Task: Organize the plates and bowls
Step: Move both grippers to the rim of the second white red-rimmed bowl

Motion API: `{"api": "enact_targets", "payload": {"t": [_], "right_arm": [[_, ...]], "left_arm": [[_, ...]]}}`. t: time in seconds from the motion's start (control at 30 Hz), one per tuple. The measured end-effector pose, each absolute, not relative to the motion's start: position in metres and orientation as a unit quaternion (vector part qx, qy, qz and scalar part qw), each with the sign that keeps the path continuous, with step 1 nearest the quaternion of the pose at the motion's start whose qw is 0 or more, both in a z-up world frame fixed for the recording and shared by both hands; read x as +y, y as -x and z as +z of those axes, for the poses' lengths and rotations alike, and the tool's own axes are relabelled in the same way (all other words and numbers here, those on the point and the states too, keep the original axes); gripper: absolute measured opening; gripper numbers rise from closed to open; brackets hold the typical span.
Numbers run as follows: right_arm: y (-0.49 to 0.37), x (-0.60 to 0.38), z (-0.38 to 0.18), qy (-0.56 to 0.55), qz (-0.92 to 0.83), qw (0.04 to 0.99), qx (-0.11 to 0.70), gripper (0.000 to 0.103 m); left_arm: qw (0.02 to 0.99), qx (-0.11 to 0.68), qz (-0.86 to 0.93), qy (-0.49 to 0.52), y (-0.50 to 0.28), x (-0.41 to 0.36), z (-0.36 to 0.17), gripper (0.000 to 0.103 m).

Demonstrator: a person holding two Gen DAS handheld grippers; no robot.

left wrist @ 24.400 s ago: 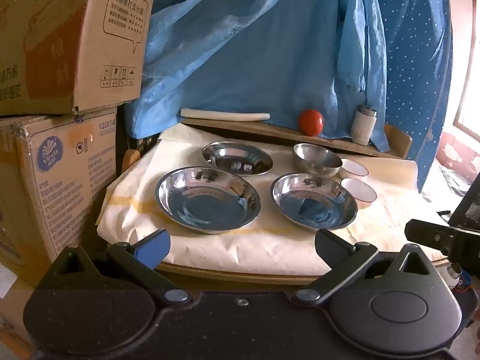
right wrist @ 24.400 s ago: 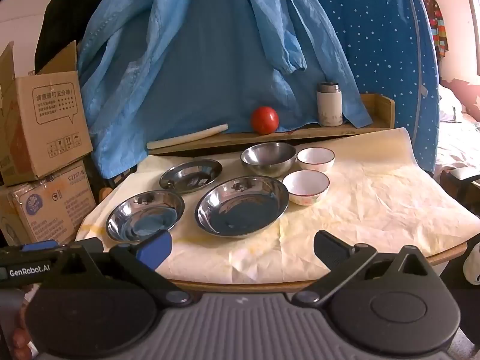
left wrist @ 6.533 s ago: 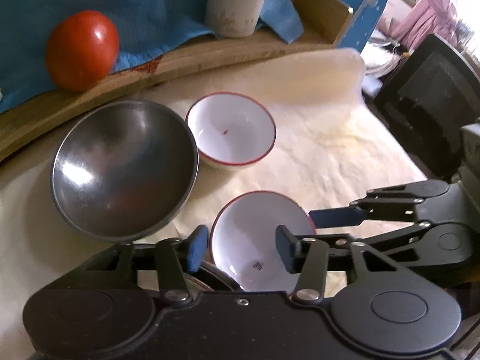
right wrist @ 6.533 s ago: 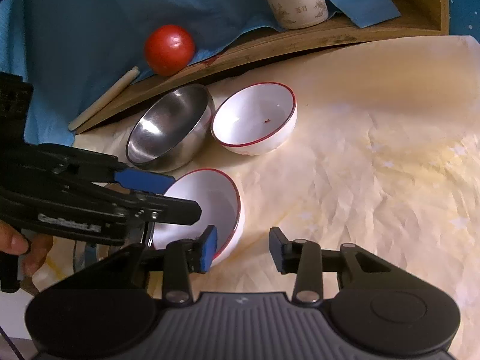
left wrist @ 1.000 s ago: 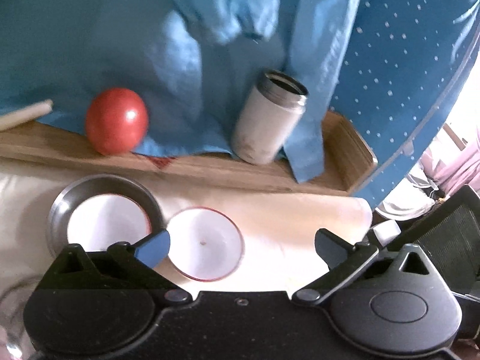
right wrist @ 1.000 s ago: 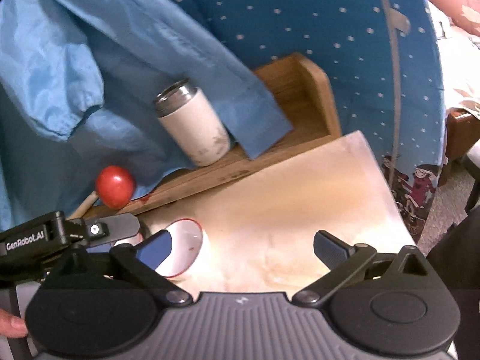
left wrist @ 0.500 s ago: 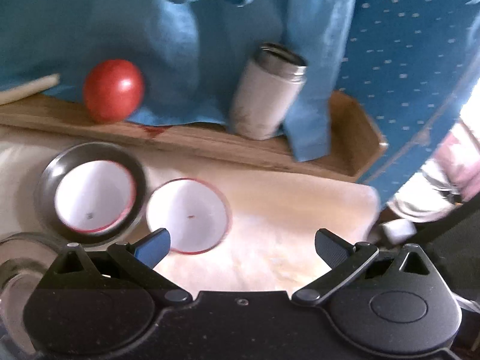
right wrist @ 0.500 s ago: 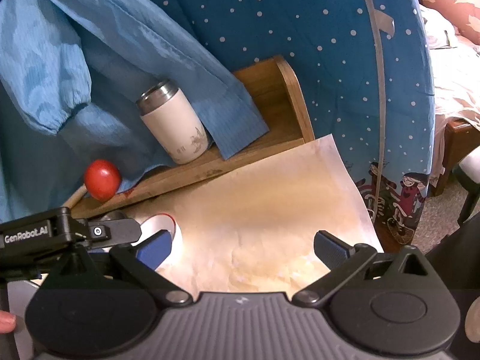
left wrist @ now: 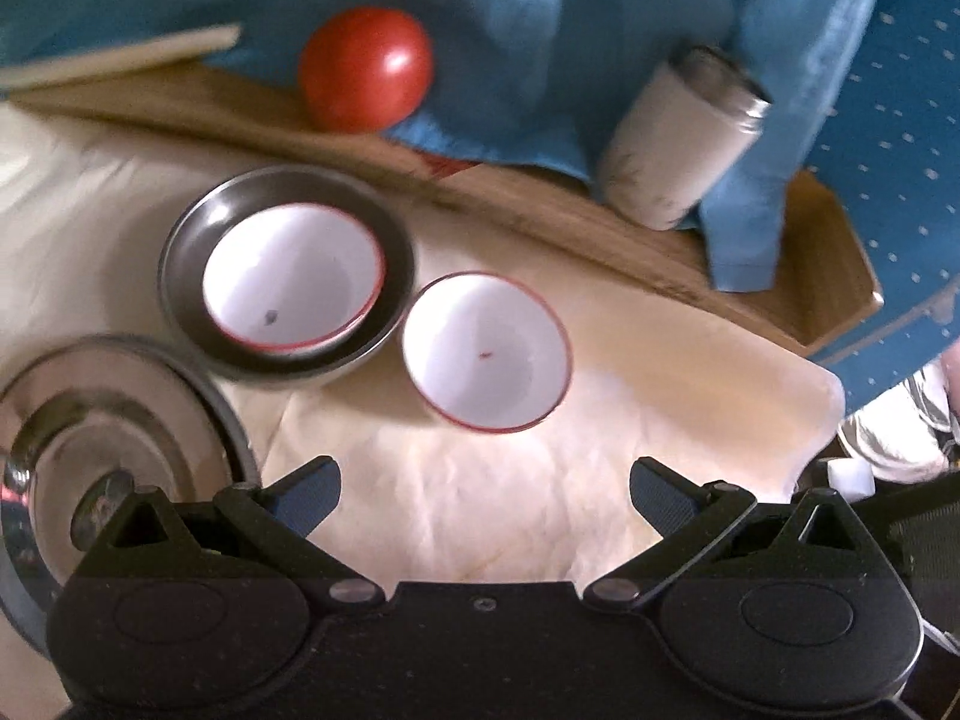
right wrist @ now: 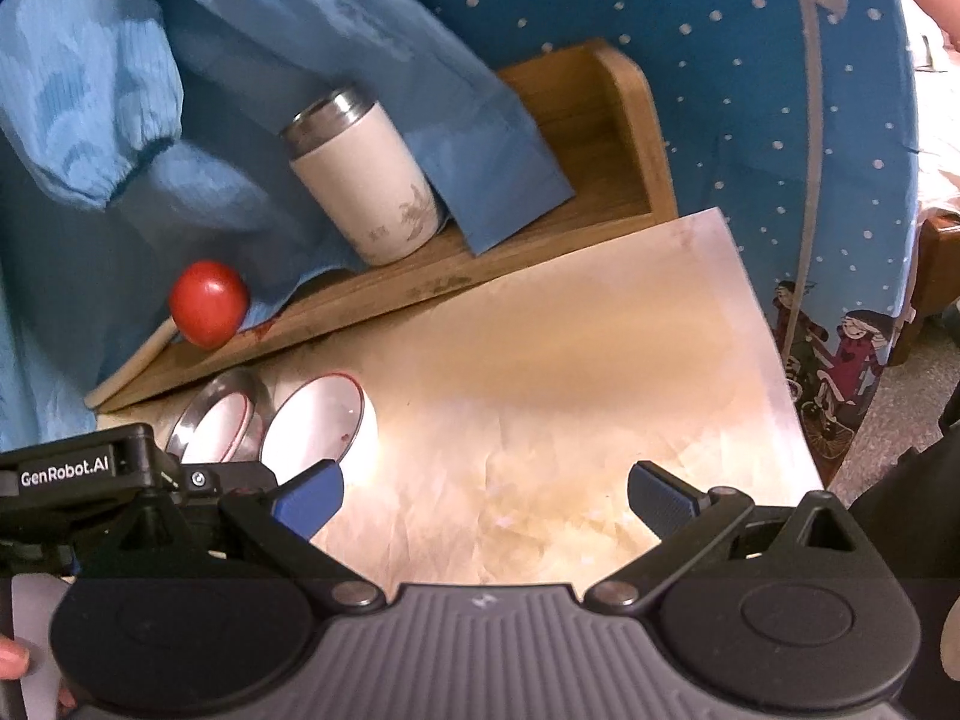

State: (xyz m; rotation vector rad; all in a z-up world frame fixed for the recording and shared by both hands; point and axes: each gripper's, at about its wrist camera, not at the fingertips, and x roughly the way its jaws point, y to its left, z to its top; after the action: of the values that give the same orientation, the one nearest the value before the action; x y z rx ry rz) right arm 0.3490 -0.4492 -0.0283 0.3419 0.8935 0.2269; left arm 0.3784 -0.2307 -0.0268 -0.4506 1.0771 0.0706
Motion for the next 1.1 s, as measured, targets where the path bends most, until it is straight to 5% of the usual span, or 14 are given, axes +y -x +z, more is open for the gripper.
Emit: {"api": "enact_targets", "payload": {"t": [0.57,0.97,1.1], "right_arm": [[-0.395,-0.424,-0.033,-0.092,0.137,0.877,0.452,0.102],[-0.434,-0.392,-0.037,-0.059,0.198,0.859,0.469,0.082],[-0.441,-0.381,-0.039,-0.053,0.214,0.851,0.477,0.068]], "left_arm": [[0.796,0.458,0.129,0.375,-0.377,-0.198,-0.067,0.102],[0.795,0.422,0.163,0.405,-0.384,-0.190,-0.072,0.084],[0.796,0.423,0.161,0.401,-0.386,-0.191,-0.072,0.073]]}}
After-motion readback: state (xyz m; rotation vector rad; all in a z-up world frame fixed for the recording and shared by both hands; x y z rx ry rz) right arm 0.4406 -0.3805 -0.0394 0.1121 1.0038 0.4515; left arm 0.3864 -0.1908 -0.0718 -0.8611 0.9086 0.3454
